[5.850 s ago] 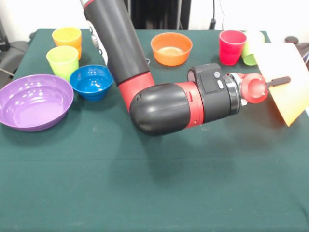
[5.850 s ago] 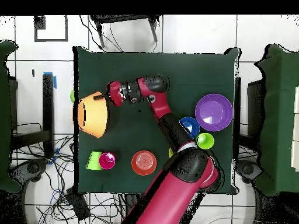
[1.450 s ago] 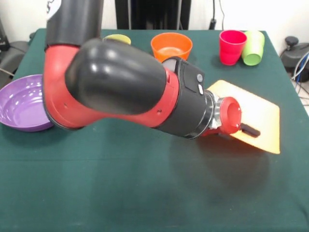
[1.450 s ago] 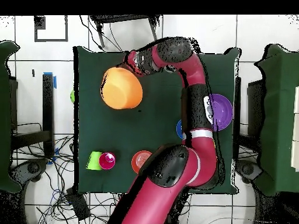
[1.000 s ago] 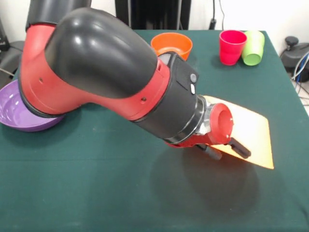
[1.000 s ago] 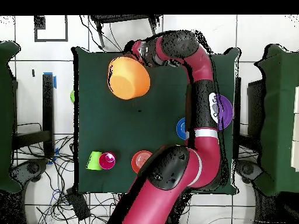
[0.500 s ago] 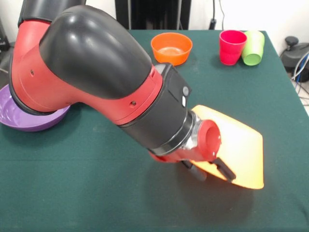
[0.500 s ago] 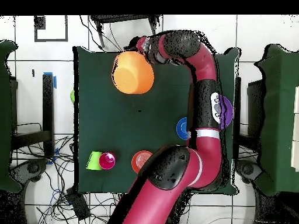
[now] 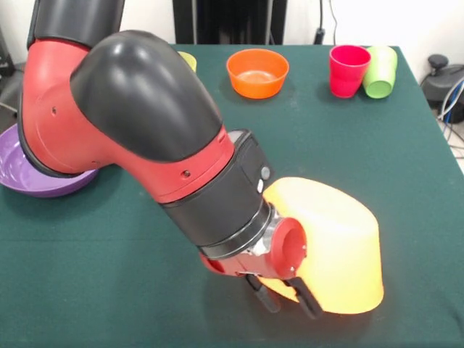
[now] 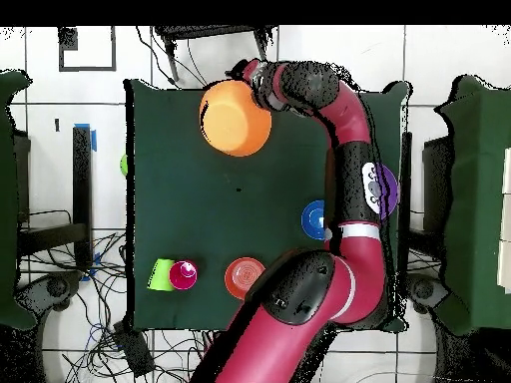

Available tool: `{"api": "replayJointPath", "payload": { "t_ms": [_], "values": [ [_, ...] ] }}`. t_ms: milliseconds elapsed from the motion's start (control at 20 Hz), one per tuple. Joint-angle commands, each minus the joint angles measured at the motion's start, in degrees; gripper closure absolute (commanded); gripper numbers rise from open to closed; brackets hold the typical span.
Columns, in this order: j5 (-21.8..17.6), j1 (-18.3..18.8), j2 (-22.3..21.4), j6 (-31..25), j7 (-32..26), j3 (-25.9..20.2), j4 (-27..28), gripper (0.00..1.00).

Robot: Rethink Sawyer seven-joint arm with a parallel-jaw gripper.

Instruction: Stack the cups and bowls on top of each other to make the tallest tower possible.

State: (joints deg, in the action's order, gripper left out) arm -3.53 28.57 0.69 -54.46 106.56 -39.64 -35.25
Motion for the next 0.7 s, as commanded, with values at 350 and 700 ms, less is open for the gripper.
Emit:
{"api": "replayJointPath", "payload": {
  "t_ms": [350,700],
  "values": [
    [-9.6,4.0,-2.6,2.1,-18.4,4.3,-8.5,0.00],
    [-17.9,7.0,-10.2,14.5,-17.1,7.5,-21.7,0.00]
  ]
}}
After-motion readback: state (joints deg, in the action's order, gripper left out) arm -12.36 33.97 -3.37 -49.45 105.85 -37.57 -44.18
